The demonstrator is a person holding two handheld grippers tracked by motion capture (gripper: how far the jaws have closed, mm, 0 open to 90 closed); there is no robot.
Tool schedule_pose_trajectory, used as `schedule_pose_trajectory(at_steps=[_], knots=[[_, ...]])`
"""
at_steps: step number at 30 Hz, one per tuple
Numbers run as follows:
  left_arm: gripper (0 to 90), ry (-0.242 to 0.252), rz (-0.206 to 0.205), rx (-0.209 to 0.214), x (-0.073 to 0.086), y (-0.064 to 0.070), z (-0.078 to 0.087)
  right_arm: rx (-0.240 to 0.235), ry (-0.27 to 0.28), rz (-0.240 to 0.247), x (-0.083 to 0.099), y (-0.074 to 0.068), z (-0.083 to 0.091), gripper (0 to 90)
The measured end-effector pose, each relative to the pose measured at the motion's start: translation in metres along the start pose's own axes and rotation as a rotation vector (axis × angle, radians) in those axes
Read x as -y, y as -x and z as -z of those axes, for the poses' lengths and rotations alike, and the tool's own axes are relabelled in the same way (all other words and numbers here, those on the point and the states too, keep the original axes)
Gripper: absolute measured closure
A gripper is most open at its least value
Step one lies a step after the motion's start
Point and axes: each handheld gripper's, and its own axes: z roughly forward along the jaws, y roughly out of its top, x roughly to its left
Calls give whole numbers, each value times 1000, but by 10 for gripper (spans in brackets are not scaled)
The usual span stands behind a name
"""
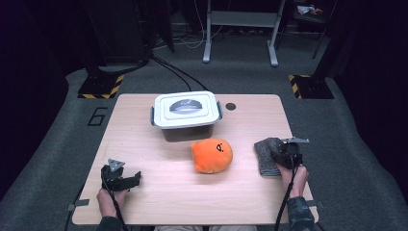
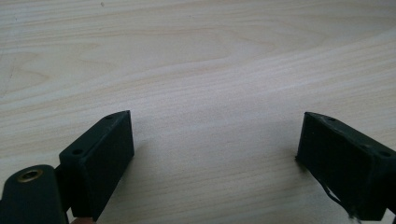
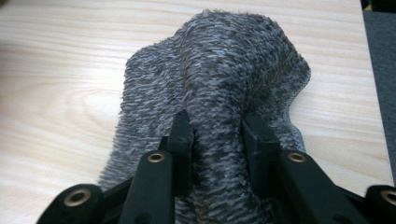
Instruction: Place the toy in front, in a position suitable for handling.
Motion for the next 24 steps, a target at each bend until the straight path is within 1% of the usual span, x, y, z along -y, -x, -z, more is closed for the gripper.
schedule_pose_trajectory(at_steps=[1,2,3,4,5,6,7,8,11,13,14,16,17,18,19,21,22,24], knots=[[103,0,0,0,0,0,0,3,-6,-9,1,1,-3,645],[103,1,-1,-1,0,0,0,14,-3,0,1,3,-5,628],[103,1,-1,-1,0,0,0,20,-5,-4,2,3,-6,606],[103,3,-3,-1,0,0,0,25,-11,-11,3,3,-8,555],[103,1,-1,-1,0,0,0,30,-15,-7,3,4,-10,503],[104,0,-1,0,0,0,0,31,-20,-16,4,5,-11,436],[104,2,-3,0,0,0,0,31,-13,-12,5,7,-12,339],[103,1,0,1,0,0,0,42,-16,-25,5,7,-11,269],[103,2,-3,0,0,0,0,29,26,-23,7,9,-1,171],[103,3,-3,0,0,0,0,15,39,-7,10,10,9,141],[103,1,-2,0,0,0,0,5,47,-11,12,9,13,131],[103,0,-1,0,0,0,0,-13,60,1,21,9,22,102],[103,3,-3,1,0,0,0,-17,55,6,26,8,26,88],[103,2,-2,2,0,0,0,-14,63,14,32,8,29,78],[103,1,-1,2,0,0,0,-22,63,16,37,8,32,67],[103,3,-4,2,0,0,0,-17,67,29,48,7,38,53],[103,3,-5,3,0,0,0,-18,67,43,52,7,40,44],[103,1,-3,2,0,0,0,-27,72,34,60,7,44,38]])
